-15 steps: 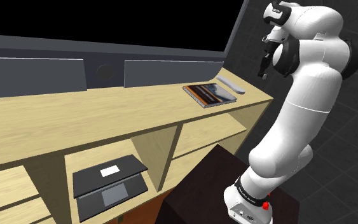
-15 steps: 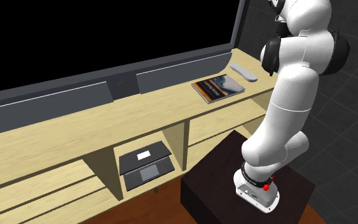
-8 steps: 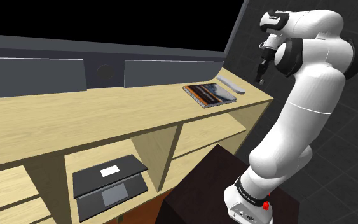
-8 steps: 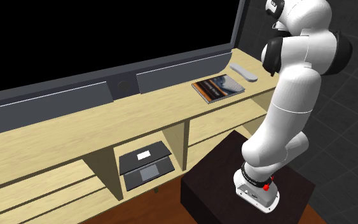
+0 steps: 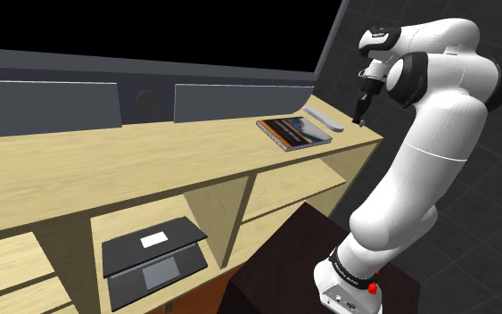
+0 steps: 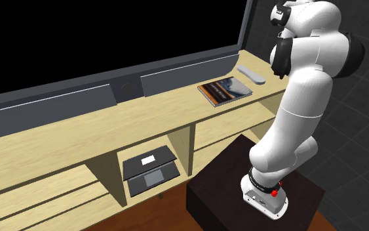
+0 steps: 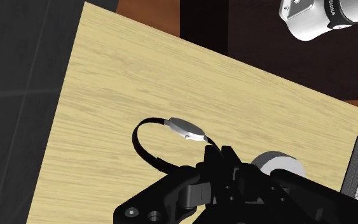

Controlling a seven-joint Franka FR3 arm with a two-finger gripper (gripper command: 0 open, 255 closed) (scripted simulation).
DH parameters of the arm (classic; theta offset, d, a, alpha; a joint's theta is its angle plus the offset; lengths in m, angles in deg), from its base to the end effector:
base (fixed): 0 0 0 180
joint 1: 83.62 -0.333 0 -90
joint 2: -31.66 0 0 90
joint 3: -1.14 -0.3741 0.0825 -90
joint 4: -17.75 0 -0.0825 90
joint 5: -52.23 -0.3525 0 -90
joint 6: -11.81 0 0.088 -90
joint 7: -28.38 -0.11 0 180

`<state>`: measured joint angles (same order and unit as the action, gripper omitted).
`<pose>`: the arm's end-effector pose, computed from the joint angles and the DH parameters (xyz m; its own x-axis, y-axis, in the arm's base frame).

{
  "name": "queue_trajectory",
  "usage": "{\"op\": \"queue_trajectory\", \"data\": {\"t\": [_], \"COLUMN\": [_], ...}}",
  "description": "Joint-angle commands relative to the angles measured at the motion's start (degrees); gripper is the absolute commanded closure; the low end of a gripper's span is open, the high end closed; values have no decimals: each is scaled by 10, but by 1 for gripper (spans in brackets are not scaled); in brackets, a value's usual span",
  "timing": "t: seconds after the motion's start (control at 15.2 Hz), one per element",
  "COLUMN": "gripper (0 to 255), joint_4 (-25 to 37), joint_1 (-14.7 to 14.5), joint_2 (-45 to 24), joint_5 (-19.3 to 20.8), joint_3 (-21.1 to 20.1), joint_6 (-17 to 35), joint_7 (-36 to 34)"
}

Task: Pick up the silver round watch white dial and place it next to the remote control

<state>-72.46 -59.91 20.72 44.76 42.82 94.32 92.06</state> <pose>0.2775 -0.4779 0.5885 0.9926 -0.0243 -0.1189 -0.0531 -0.9679 -0.2458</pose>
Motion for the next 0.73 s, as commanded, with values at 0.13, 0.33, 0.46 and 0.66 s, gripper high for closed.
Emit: {"op": "queue_trajectory", "data": {"t": [0.13,0.33,0.46,0.66], "gripper": [255,255,255,0], "joint_4": [-20,-20,-20,-20], "joint_1": [-3,-3,-3,-3], "joint_2": [4,4,3,3], "joint_5": [2,2,2,2], "joint_3": [-1,-1,-1,-1], "joint_6": [18,18,18,18], "joint_7": [-1,-1,-1,-1]}}
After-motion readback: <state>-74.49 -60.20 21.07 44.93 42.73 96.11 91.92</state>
